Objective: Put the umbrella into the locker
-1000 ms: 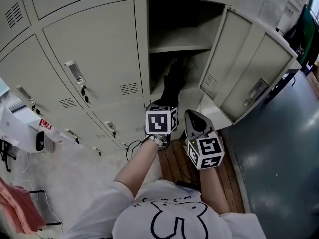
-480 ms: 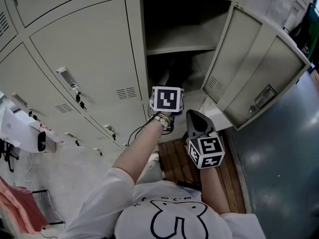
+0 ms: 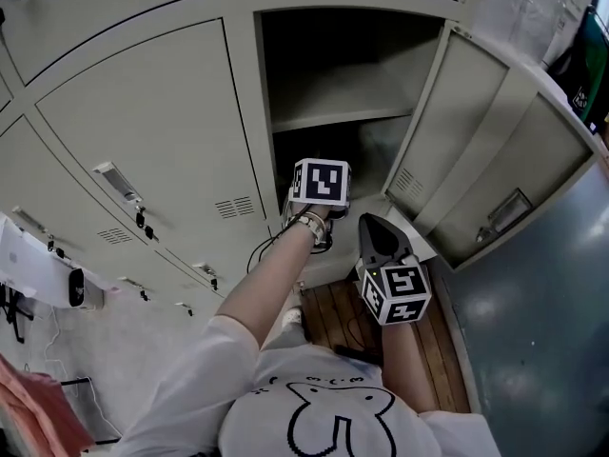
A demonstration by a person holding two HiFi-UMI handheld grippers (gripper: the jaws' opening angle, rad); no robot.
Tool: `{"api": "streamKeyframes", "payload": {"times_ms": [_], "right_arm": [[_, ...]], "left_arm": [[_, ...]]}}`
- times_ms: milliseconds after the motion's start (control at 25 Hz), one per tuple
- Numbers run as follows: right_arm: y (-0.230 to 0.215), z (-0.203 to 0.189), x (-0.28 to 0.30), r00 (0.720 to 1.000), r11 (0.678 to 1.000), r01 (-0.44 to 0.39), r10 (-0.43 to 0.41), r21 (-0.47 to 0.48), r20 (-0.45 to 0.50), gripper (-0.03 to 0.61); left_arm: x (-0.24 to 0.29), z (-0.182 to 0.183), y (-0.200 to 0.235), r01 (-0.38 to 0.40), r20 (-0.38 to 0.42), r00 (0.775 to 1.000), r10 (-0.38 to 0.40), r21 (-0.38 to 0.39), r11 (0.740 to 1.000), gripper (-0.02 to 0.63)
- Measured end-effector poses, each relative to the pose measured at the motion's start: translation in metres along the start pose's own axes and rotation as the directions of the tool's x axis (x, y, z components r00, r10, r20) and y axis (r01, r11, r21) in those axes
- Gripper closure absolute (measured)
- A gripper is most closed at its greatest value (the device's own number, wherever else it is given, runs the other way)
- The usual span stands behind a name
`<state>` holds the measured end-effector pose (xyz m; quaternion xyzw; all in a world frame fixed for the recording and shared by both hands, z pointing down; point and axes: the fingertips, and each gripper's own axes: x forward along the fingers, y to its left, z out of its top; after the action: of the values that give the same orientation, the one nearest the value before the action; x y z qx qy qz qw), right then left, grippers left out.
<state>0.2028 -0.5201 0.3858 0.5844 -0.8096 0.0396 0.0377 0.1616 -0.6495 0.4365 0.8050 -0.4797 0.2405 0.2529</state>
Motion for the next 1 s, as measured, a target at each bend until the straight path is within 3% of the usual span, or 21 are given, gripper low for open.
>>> {"api": "streamKeyframes", "payload": {"times_ms": [280, 720, 1000], "right_arm": [[-0.011, -0.004, 0.011, 1.0, 1.0, 0.015, -0.015, 0.014, -0.003, 0.563], [-0.013, -0.008, 0.02, 1.0, 1.0, 0.025, -0.025, 0.018, -0.012, 0.563], [-0.013, -0.015, 0.021, 0.999, 0.999, 0.042, -0.041, 0.029, -0.031, 0.563]], "left_arm": [[0.025, 0.0, 0.008, -0.03, -0.061, 0.998, 0.034, 0.067, 0.997, 0.385], [0.052, 0.004, 0.02, -0.064, -0.057, 0.996, 0.069, 0.081, 0.995, 0.374], [0.061, 0.005, 0.024, -0.089, -0.102, 0.99, 0.096, 0.07, 0.994, 0.35]]}}
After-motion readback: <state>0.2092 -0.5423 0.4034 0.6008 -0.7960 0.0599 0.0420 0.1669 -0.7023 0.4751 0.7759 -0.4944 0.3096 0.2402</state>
